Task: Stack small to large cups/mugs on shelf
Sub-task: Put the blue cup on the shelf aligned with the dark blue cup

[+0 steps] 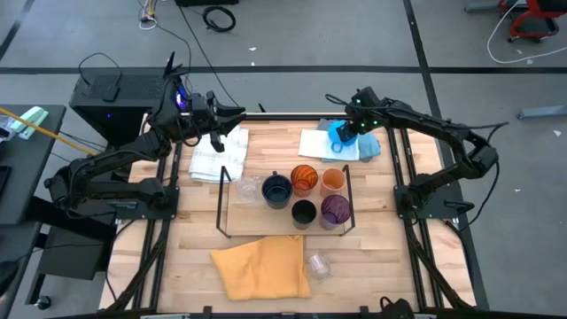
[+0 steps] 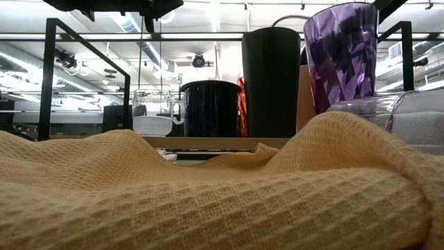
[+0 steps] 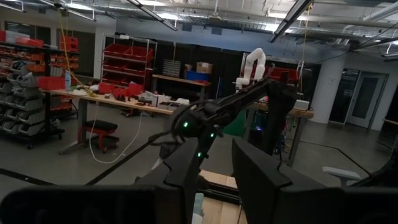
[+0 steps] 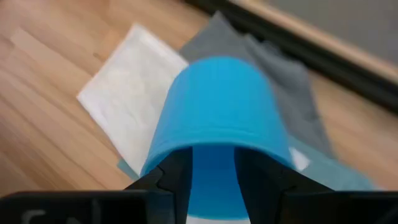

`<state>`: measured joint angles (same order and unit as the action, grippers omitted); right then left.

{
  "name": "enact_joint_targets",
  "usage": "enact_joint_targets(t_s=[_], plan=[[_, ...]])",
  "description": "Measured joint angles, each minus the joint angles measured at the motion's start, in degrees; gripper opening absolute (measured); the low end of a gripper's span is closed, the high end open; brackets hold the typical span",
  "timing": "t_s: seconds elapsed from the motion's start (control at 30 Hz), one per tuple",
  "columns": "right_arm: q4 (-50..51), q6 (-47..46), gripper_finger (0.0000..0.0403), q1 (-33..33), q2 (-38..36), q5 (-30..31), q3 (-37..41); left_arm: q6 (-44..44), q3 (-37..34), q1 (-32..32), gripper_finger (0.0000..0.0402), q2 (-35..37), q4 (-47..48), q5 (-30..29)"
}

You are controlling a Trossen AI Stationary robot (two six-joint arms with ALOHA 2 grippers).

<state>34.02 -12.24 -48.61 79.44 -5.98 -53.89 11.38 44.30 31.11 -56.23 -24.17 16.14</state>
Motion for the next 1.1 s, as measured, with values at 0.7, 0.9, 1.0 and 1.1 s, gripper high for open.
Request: enact_joint_targets(t_s=[0.7, 0.9, 1.0, 1.1], plan=[[1.35, 5.93, 0.0125, 1.12, 11.95, 0.0, -16.35, 0.11, 0.01, 0.0, 0.0105, 0.02, 0.01, 0.0], [2.54, 6.44, 0.0125, 0.73, 12.83, -0.5, -16.65, 0.02, -0.01, 0.0, 0.0105, 0.02, 0.05, 0.0], [3.04, 6.44, 0.0125, 0.73, 12.83, -0.76, -16.65, 0.02, -0.01, 0.0, 0.0105, 0.0, 0.05, 0.0], [4.48, 6.01, 0.0125, 0.58, 12.83, -1.09, -16.65, 0.02, 0.0, 0.0, 0.0105, 0.0, 0.05, 0.0]])
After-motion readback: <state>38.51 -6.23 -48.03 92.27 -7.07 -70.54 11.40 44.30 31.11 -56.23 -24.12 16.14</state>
